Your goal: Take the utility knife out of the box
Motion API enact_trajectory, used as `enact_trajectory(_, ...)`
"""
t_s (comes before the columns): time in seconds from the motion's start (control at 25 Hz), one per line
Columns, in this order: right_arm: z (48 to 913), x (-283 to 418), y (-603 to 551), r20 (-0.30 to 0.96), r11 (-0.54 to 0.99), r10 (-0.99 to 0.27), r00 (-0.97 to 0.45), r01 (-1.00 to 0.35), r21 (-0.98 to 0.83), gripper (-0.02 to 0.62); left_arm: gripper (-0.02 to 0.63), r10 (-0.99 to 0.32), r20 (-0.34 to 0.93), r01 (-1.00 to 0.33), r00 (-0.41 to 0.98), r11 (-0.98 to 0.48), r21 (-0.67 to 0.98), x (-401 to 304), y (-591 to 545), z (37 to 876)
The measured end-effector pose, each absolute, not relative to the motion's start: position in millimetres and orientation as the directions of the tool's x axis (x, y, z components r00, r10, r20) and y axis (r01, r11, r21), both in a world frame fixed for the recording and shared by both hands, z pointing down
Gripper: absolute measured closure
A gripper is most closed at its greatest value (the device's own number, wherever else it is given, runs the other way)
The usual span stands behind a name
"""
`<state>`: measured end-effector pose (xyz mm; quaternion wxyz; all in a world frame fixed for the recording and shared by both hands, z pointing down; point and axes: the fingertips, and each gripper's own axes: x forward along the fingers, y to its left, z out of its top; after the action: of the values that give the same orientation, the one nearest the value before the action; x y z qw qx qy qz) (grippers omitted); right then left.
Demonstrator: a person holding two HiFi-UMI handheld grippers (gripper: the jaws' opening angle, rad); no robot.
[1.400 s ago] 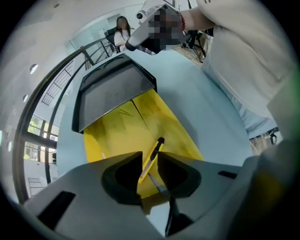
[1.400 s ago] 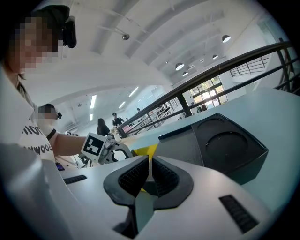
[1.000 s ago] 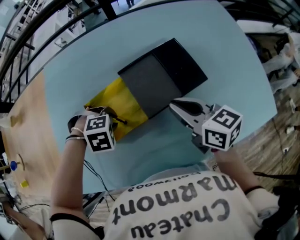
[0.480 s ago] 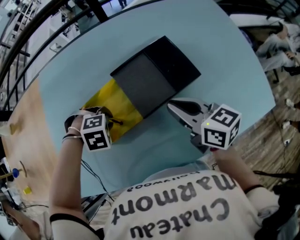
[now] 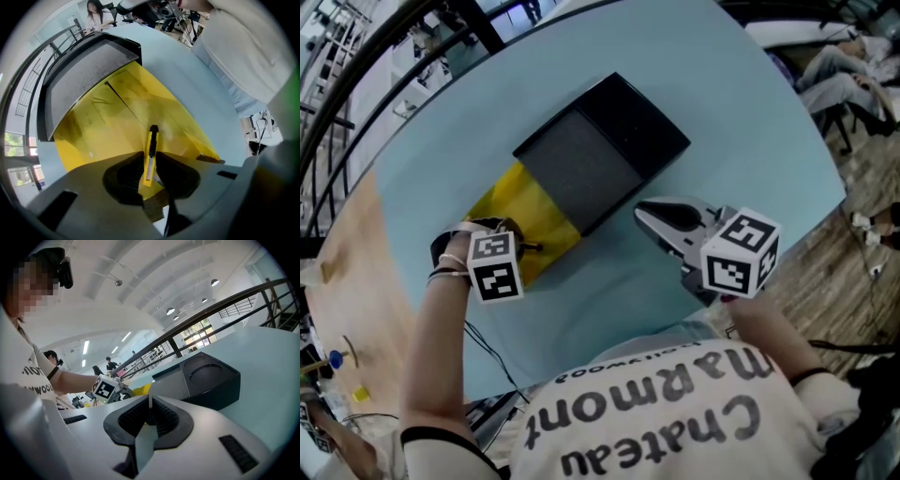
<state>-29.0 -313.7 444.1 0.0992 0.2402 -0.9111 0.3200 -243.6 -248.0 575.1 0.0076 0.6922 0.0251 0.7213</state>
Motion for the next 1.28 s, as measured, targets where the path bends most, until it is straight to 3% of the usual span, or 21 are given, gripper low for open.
enact_trajectory(0.64,439.0,-25.7,-281.9,0.335,0.684,-0.427,-0.84,-0.543,-0.487,0.549,0.545,-0.085,0.995,-0.118,0.043,-0.99,-0.08,-239.0,-251.6,577.7)
enact_trajectory(0.88,415.6,-18.7,-265.8,0.324,0.71,-0.436,-0.839,-0.542,-0.45,0.549,0.546,-0.203,0.954,-0.403,0.218,-0.909,-0.101,-216.8,-253.4,553.4)
enact_trajectory(1.04,395.5,-17.9,-265.8,0.285,0.753,-0.424,-0.859,-0.51,-0.415,0.549,0.546,-0.357,0.903,-0.548,0.24,-0.817,-0.178,-214.3,-264.6,531.8)
enact_trajectory(1.28,376.5,13.8,-246.7,0.268,0.794,-0.389,-0.882,-0.468,-0.388,0.549,0.546,-0.66,0.721,-0.803,0.209,-0.536,-0.258,-199.0,-274.5,461.9)
